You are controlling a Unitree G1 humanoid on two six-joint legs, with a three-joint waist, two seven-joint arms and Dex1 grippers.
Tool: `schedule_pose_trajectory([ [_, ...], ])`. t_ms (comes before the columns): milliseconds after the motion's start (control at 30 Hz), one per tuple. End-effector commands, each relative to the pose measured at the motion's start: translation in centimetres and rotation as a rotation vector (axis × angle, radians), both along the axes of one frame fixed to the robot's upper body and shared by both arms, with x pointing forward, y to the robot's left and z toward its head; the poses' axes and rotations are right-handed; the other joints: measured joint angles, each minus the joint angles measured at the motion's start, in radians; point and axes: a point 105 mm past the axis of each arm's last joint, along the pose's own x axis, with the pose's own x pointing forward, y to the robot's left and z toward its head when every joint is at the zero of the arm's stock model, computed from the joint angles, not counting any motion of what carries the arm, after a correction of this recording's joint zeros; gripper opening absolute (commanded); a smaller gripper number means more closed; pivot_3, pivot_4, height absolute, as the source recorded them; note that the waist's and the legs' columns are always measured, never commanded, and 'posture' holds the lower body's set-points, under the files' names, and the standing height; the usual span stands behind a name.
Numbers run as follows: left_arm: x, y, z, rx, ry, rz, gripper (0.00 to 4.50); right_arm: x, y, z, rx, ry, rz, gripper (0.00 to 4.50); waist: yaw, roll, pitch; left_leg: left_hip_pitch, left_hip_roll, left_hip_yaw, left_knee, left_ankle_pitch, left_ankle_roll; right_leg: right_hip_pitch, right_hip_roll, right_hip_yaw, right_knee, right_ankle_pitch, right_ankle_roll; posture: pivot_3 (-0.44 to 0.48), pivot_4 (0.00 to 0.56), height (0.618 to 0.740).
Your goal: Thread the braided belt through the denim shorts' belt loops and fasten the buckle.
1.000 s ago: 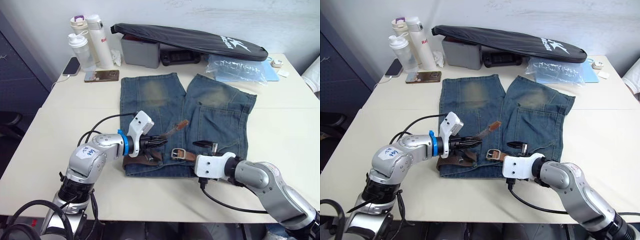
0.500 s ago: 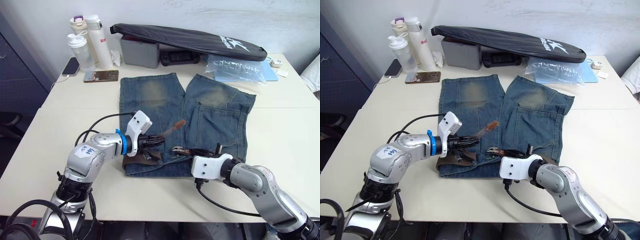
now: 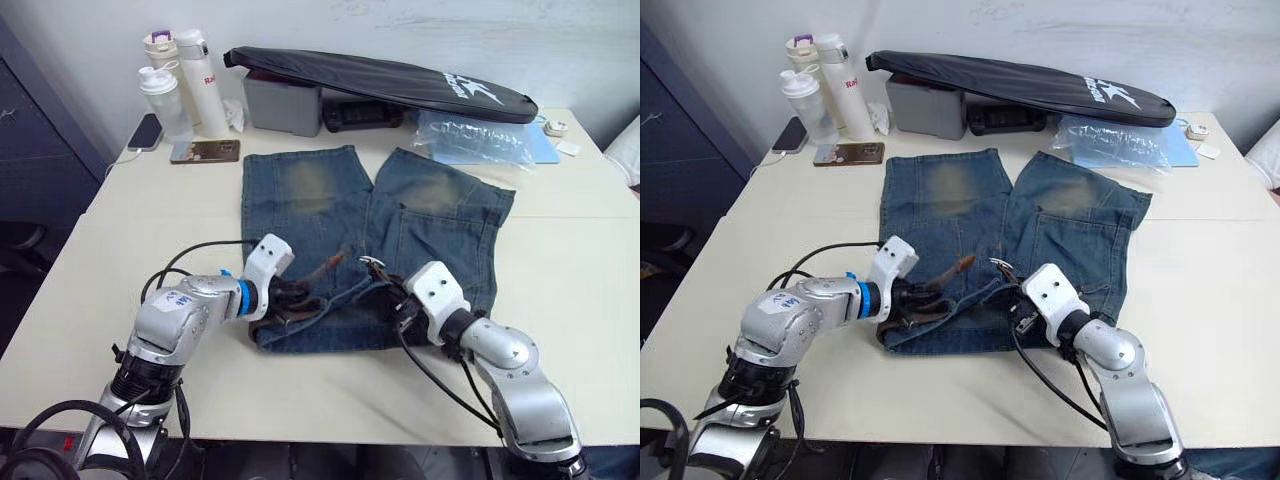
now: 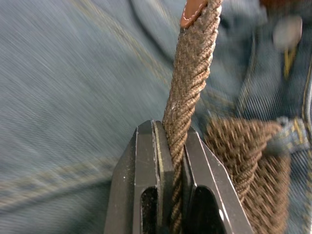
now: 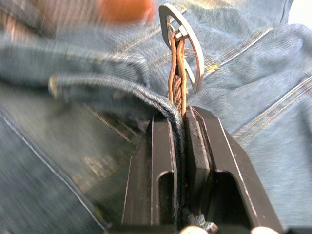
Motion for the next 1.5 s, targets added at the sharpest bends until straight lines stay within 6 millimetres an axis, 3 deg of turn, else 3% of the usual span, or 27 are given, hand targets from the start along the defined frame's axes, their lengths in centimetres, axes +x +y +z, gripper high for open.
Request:
schedule_pose_trajectory([
  [33, -1.1, -1.3, 0.5, 0.000, -0.004, -0.078, 0.00, 0.1, 0.1, 1.7, 0.127, -0.028, -0.050, 0.06, -0.001, 0.000, 0.000, 0.000, 0.000, 0.000, 0.000, 0.000, 0.000, 0.000, 0.000, 0.000, 0.000, 0.000, 0.000, 0.000, 0.150, 0.740],
  [233, -1.2, -2.5, 0.8, -0.021, -0.004, -0.106, 0.00, -0.2, 0.8, 2.0, 0.145, -0.026, -0.042, 0.06, -0.001, 0.000, 0.000, 0.000, 0.000, 0.000, -0.001, 0.000, 0.000, -0.001, 0.000, 0.000, 0.000, 0.000, 0.000, 0.000, 0.150, 0.740],
  [1033, 0.0, -3.7, 1.1, -0.018, -0.039, -0.080, 0.00, -1.3, 1.5, 1.0, 0.071, -0.011, 0.013, 0.06, -0.001, 0.000, 0.000, 0.000, 0.000, 0.000, -0.002, 0.000, -0.001, -0.001, 0.001, 0.000, -0.001, 0.000, 0.000, 0.000, 0.150, 0.740],
  [1400, 0.2, -5.3, 1.6, -0.012, -0.093, -0.162, 0.00, -1.8, 2.6, 0.7, 0.021, 0.040, 0.138, 0.06, -0.002, 0.000, 0.000, 0.000, 0.000, 0.001, -0.002, 0.001, -0.001, -0.001, 0.001, 0.000, -0.001, 0.000, 0.000, 0.000, 0.150, 0.740],
  [1500, 0.1, -5.6, 1.7, -0.001, -0.109, -0.203, 0.00, -2.3, 3.1, 0.7, -0.061, 0.066, 0.237, 0.06, -0.002, 0.000, 0.000, 0.000, 0.000, 0.001, -0.002, 0.001, -0.001, -0.001, 0.001, 0.000, -0.001, 0.000, 0.000, 0.000, 0.150, 0.740],
])
